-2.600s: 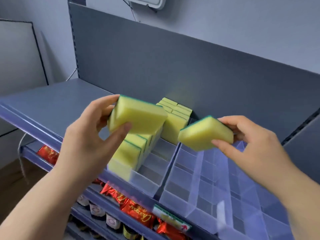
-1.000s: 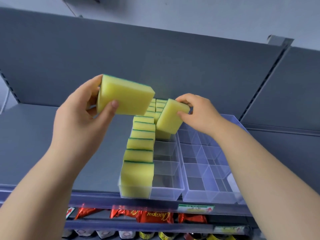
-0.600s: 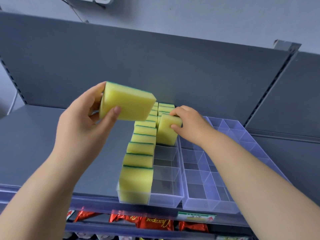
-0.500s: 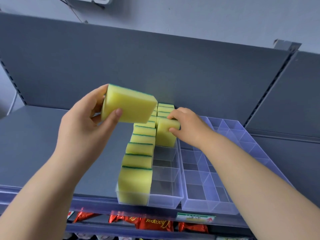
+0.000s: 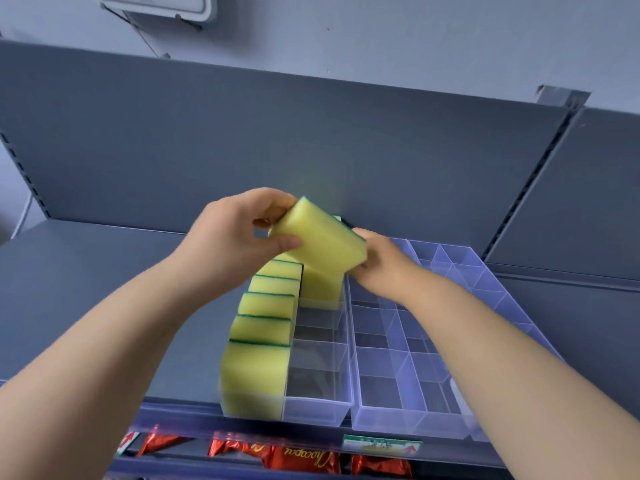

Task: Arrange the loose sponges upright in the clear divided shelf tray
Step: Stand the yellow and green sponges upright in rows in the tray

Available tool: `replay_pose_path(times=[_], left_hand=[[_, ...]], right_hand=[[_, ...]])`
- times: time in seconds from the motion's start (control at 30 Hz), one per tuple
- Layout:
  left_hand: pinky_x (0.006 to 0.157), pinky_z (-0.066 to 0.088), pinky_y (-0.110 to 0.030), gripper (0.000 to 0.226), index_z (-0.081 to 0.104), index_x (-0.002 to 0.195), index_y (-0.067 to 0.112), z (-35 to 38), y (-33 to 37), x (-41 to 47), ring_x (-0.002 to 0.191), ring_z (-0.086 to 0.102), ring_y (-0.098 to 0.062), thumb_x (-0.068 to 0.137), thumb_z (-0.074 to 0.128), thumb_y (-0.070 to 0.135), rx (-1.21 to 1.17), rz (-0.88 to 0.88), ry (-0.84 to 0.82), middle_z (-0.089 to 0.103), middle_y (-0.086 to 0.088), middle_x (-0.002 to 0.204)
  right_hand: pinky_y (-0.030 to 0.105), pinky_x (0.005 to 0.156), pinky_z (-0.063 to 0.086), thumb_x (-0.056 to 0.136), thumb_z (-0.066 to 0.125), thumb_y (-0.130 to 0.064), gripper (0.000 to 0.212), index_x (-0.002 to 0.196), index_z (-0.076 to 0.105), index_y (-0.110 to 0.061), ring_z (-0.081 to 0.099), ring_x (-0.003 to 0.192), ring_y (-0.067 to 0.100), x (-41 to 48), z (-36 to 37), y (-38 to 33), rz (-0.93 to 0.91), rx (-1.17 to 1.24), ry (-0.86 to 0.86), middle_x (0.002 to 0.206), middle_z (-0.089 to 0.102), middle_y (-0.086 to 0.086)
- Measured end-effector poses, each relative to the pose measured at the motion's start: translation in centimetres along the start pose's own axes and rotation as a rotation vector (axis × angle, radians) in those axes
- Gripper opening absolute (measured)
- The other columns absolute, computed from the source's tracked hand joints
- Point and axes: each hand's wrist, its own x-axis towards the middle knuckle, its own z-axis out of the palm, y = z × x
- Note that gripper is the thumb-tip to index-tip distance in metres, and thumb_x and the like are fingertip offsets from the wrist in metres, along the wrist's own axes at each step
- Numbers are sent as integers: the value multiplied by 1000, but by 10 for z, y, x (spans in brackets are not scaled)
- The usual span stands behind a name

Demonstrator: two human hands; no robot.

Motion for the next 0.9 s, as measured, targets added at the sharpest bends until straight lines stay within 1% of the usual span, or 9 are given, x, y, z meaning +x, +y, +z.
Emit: replay_pose_path(times=[0.07, 0.13, 0.17, 0.27, 0.37, 0.43, 0.53, 0.73, 0.9], left_hand=[[83, 49, -19, 34, 59, 98, 34, 7, -2, 9, 89, 64, -4, 73, 77, 19, -13, 6, -95, 68, 15, 92], [83, 50, -18, 34, 59, 95, 33, 12, -3, 15, 87, 64, -2, 74, 77, 13, 5, 21, -167, 68, 15, 91], [82, 50, -17, 34, 60, 95, 33, 14, -3, 18, 86, 64, -2, 74, 77, 12, 36, 29, -195, 68, 14, 90], [83, 46, -18, 37, 65, 108, 24, 19, -6, 24, 87, 61, -7, 75, 77, 15, 207, 55, -254, 68, 8, 97], [73, 33, -13, 41, 63, 118, 22, 23, -5, 29, 87, 51, -7, 78, 73, 21, 355, 92, -298, 65, 6, 104], [71, 32, -15, 40, 62, 118, 21, 26, -2, 32, 86, 47, -8, 80, 72, 23, 408, 133, -317, 63, 5, 104], [78, 35, -17, 42, 61, 121, 22, 30, 3, 37, 93, 48, -10, 80, 70, 23, 468, 158, -352, 57, 6, 104], [88, 45, -28, 42, 57, 127, 26, 35, 16, 40, 105, 52, -18, 86, 60, 21, 635, 171, -479, 57, 2, 116], [90, 47, -37, 38, 55, 128, 22, 41, 22, 41, 110, 52, -25, 90, 57, 25, 777, 138, -526, 56, -3, 119]], right_hand=[[31, 81, 43, 88, 52, -3, 18, 89, 58, -20, 49, 83, 16, -1, -8, 2, 9, -33, -55, 92, 56, 0], [27, 84, 38, 87, 48, 4, 25, 107, 61, -4, 45, 89, 14, 1, -13, 9, -14, -143, -90, 99, 53, 2], [26, 85, 37, 84, 45, 10, 33, 109, 62, -3, 46, 91, 15, 3, -14, 13, -35, -157, -94, 102, 53, 1], [25, 95, 37, 78, 33, 18, 55, 112, 65, -10, 49, 107, 17, 6, -13, 18, -44, -144, -105, 113, 57, 0], [29, 102, 35, 79, 29, 18, 61, 116, 63, -16, 44, 116, 18, 9, -13, 23, -43, -183, -114, 125, 55, -1], [32, 101, 35, 78, 29, 17, 62, 117, 62, -18, 43, 116, 20, 11, -12, 24, -47, -223, -117, 126, 54, -1], [36, 98, 37, 75, 30, 17, 64, 119, 60, -18, 42, 114, 22, 10, -12, 21, -33, -302, -142, 124, 54, 1], [43, 81, 50, 60, 27, 6, 76, 114, 57, -39, 53, 96, 29, 16, -7, 21, 9, -429, -174, 113, 51, 1], [41, 86, 48, 68, 31, 10, 74, 117, 56, -40, 50, 104, 27, 9, -9, 16, 21, -421, -155, 116, 49, 1]])
